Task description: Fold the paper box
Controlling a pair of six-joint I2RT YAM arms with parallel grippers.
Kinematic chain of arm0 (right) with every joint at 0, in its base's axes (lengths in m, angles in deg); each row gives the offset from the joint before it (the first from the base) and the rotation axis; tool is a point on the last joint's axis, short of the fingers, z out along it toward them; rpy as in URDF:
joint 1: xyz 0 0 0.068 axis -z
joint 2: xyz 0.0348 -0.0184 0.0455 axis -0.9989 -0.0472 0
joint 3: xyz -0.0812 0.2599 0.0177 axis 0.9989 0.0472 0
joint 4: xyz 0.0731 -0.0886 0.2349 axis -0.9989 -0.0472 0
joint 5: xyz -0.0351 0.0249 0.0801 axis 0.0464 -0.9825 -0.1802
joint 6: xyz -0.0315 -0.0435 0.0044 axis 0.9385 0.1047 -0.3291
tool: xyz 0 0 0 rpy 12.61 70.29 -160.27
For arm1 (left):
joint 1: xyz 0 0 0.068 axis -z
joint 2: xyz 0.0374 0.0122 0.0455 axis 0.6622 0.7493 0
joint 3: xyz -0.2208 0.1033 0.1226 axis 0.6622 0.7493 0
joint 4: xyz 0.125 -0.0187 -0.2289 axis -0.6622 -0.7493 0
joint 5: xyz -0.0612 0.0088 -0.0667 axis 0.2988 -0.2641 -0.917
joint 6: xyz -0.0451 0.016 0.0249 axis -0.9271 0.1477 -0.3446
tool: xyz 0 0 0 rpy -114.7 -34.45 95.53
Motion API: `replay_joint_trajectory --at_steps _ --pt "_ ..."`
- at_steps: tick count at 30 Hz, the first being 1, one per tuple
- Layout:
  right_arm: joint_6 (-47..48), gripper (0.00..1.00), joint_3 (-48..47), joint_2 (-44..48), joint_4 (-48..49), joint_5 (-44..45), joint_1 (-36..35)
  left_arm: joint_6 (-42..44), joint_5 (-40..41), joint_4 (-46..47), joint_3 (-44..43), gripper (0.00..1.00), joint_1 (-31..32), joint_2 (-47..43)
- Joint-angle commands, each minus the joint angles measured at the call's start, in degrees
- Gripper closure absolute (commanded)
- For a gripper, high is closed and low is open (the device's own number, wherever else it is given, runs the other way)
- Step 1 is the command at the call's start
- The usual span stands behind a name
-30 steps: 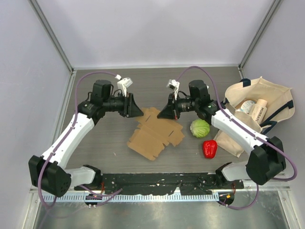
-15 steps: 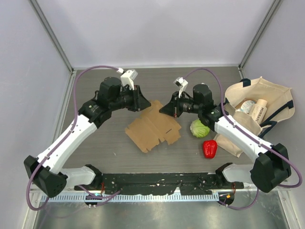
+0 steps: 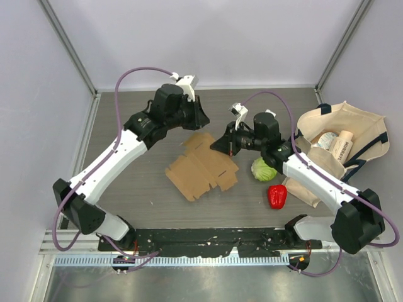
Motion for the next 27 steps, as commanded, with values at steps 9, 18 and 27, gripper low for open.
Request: replay_joint_trajectory --at_steps 9,18,27 --pt "0.8 1.0 0.5 2.8 4.2 1.5 -0.9 2.7 9.8 -8.4 -7.8 0.98 4.8 7.2" --pt "-3.8 1.0 0.8 3.2 6.8 5.8 -1.0 -0.4 13.1 -5.8 -2.5 1.0 9.7 4.1" --pt "-19.5 1.0 8.2 5.9 22.3 5.7 -0.9 -6.7 13.8 5.8 8.8 0.96 10.5 -1.7"
